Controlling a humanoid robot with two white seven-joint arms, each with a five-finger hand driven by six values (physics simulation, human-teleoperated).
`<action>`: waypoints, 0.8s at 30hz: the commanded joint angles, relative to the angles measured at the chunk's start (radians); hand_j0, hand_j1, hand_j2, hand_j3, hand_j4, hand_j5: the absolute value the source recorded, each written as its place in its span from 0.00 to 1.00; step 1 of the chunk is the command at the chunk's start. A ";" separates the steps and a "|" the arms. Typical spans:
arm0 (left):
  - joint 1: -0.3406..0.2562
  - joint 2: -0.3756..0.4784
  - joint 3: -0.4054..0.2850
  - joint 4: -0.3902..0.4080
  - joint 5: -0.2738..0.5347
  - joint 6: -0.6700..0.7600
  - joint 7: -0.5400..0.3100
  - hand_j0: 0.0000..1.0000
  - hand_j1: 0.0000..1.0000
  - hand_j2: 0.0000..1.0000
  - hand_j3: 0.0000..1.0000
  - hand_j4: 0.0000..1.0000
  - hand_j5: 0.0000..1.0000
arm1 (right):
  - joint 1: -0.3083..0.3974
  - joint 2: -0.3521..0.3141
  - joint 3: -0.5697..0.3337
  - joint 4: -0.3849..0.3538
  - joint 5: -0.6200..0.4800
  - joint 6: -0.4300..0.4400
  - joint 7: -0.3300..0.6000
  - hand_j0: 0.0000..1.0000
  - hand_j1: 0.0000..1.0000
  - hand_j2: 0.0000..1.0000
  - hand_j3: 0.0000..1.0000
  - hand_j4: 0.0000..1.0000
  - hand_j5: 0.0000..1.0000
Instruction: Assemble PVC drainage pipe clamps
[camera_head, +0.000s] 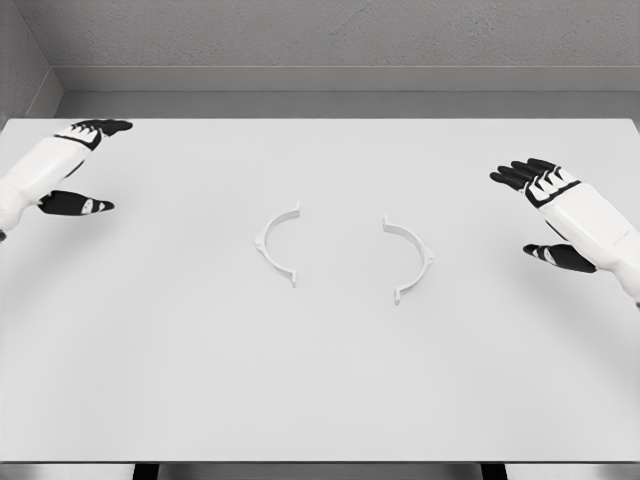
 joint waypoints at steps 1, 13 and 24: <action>0.000 -0.002 -0.003 -0.004 0.011 0.000 0.001 1.00 1.00 1.00 1.00 1.00 1.00 | -0.002 -0.001 0.000 -0.001 -0.007 0.001 0.001 1.00 1.00 1.00 1.00 1.00 1.00; -0.040 -0.065 -0.089 -0.021 -0.011 0.000 0.001 1.00 1.00 1.00 1.00 1.00 1.00 | -0.089 0.025 0.162 -0.007 0.130 0.003 0.065 1.00 1.00 1.00 1.00 1.00 1.00; -0.091 -0.144 -0.157 -0.019 -0.026 0.000 0.001 1.00 1.00 1.00 1.00 1.00 1.00 | -0.155 0.050 0.304 0.021 0.179 0.151 0.067 1.00 1.00 1.00 1.00 1.00 1.00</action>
